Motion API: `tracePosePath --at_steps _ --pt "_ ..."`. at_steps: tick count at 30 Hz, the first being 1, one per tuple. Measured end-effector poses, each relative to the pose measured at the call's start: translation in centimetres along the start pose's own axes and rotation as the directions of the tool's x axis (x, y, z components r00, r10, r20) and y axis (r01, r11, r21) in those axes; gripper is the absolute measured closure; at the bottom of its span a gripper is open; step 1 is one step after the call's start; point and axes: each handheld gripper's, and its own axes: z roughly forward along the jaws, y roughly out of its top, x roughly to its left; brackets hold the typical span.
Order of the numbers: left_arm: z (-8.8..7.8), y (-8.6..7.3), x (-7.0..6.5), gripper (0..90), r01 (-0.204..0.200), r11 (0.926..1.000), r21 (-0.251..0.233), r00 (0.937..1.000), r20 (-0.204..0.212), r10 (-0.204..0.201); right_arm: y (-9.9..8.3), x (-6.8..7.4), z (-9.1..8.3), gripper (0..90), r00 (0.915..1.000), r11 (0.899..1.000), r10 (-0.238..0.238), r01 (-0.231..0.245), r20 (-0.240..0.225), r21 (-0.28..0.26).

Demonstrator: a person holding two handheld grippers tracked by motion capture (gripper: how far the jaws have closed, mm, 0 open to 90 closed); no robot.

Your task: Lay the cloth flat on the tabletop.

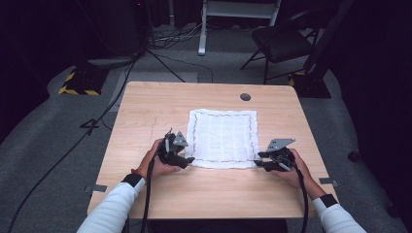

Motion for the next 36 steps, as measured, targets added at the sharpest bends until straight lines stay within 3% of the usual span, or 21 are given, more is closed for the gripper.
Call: tracePosePath --at_steps 2,4,5,6,11,14,16,18,22,27,30,31,36 --pt "0.2 -0.1 -0.1 49.4 -0.002 1.0 0.005 0.9994 0.034 0.002 -0.6 0.0 0.0 62.2 0.9998 1.0 0.012 -0.012 -0.015 -0.004" --pt "0.4 -0.2 -0.5 57.3 -0.022 0.9995 0.021 0.9981 0.059 0.021 -0.9 0.0 -0.3 64.8 0.9994 1.0 0.024 -0.024 -0.025 -0.007" --pt "0.5 -0.3 -0.8 62.7 -0.051 0.9983 0.028 0.9978 0.042 0.05 -1.1 0.1 -0.4 66.1 0.9992 1.0 0.028 -0.028 -0.027 -0.008" --pt "0.5 -0.3 -1.1 64.6 -0.062 0.9976 0.03 0.9978 0.026 0.062 -1.4 0.1 -0.5 67.1 0.9992 1.0 0.029 -0.029 -0.029 -0.01" --pt "0.2 -0.9 -1.5 78.5 -0.028 0.9995 0.015 0.9959 0.086 0.027 -2.6 0.5 -1.4 71.7 0.9978 0.998 0.053 -0.054 -0.038 -0.012" --pt "-0.1 -1.2 -2.0 80.2 -0.039 0.9991 0.016 0.9958 0.083 0.038 -3.2 0.5 -1.9 69.4 0.9976 0.998 0.062 -0.062 -0.031 -0.017" --pt "-0.3 -1.4 -2.5 78.1 -0.04 0.9991 0.016 0.9964 0.076 0.039 -3.4 0.5 -2.1 63.6 0.9976 0.998 0.066 -0.067 -0.018 -0.02" --pt "-0.6 -1.5 -2.8 70.4 -0.038 0.9991 0.018 0.997 0.069 0.036 -3.4 0.6 -2.1 62.0 0.998 0.998 0.061 -0.061 -0.017 -0.03" --pt "-1.9 -1.7 -2.4 51.9 -0.009 0.999 -0.043 0.9996 0.025 0.01 -1.6 1.4 -2.1 58.1 0.9991 0.994 0.028 -0.031 -0.033 -0.107" --pt "-2.4 -1.4 -0.3 32.4 0.068 0.9937 -0.088 0.9962 -0.049 -0.073 1.5 3.3 -0.6 55.0 0.9978 0.988 -0.044 0.037 -0.049 -0.147" --pt "-2.2 -0.9 1.4 26.6 0.114 0.9871 -0.113 0.9889 -0.083 -0.124 3.8 4.8 1.2 54.0 0.9932 0.983 -0.095 0.082 -0.067 -0.165" --pt "-2.1 -0.8 1.6 26.0 0.109 0.987 -0.119 0.987 -0.106 -0.121 4.9 5.5 2.2 53.6 0.9897 0.98 -0.114 0.098 -0.086 -0.174" --pt "-1.1 0.5 3.7 24.9 0.124 0.9849 -0.122 0.9809 -0.135 -0.14 8.0 7.7 4.8 52.2 0.9765 0.971 -0.172 0.147 -0.129 -0.187"
